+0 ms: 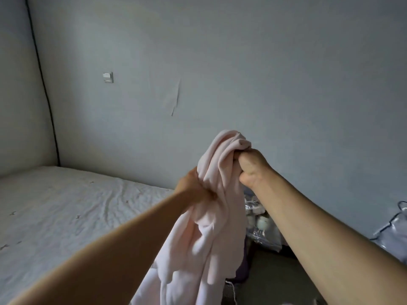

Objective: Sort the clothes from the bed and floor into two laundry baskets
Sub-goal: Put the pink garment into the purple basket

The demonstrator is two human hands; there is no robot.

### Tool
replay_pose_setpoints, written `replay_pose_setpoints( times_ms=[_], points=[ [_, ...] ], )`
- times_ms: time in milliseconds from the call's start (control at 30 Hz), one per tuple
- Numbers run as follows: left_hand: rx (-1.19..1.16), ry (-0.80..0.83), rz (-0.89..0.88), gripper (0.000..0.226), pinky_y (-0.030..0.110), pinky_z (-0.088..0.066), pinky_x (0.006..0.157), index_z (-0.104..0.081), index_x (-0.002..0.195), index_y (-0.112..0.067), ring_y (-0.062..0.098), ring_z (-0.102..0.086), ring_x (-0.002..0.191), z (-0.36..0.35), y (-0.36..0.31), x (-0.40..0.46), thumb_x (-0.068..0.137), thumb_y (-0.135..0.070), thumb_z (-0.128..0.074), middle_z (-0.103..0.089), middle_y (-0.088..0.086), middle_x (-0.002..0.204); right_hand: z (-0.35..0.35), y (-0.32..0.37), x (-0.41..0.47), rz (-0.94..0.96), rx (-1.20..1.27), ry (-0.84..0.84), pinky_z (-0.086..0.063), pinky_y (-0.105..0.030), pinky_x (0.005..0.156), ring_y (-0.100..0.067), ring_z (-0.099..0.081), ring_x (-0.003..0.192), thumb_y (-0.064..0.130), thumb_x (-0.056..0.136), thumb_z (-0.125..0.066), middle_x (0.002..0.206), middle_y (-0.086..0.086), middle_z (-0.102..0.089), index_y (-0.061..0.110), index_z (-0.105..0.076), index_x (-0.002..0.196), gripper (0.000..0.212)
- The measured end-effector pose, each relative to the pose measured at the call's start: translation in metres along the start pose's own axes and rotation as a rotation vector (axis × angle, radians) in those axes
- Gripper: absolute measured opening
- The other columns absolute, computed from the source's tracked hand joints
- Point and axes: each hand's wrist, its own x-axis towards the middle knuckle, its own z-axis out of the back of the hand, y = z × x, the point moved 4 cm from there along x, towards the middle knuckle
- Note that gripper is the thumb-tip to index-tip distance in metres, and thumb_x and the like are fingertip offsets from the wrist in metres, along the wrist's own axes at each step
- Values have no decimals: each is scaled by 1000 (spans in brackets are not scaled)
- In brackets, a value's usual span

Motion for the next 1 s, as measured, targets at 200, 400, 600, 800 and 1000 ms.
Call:
replay_pose_setpoints(
  times_ms=[200, 400, 600, 800, 1000],
  points=[
    [3, -62, -80, 41, 40, -52, 92, -61, 116, -20, 32, -62, 105, -34, -64, 4, 75, -14, -59, -68, 10, 109, 64, 41, -7, 126, 18, -38, -49, -30, 84, -23, -61, 94, 2, 89, -47, 91, -9, -62, 8, -59, 83, 14],
    [-100, -84, -154, 34, 40, -53, 88, -61, 110, -15, 33, -62, 99, -84, -141, -8, 78, -8, -52, -68, 11, 105, 143, 91, -14, 242, -23, -99, -50, -30, 84, -25, -62, 97, 7, 86, -50, 92, -11, -63, 10, -59, 82, 11],
    [-181, -106, -223, 39, 41, -52, 90, -60, 113, -18, 33, -62, 101, -133, -223, -26, 76, -7, -53, -68, 10, 107, 223, 147, -28, 376, -76, -192, -48, -28, 81, -23, -62, 91, 5, 86, -49, 82, -6, -62, 14, -58, 75, 17],
    [-240, -125, -268, 37, 40, -51, 91, -59, 111, -18, 33, -61, 103, -180, -286, -41, 76, -6, -51, -67, 10, 108, 295, 186, -39, 451, -64, -221, -50, -26, 81, -20, -63, 93, 5, 86, -50, 84, -4, -63, 16, -60, 78, 16],
    [-260, -152, -244, 40, 40, -51, 88, -55, 114, -21, 35, -60, 101, -235, -297, -58, 76, -7, -51, -66, 10, 109, 349, 172, -42, 445, -96, -215, -54, -30, 90, -20, -65, 100, 1, 83, -54, 97, -6, -67, 14, -65, 86, 18]
  ],
)
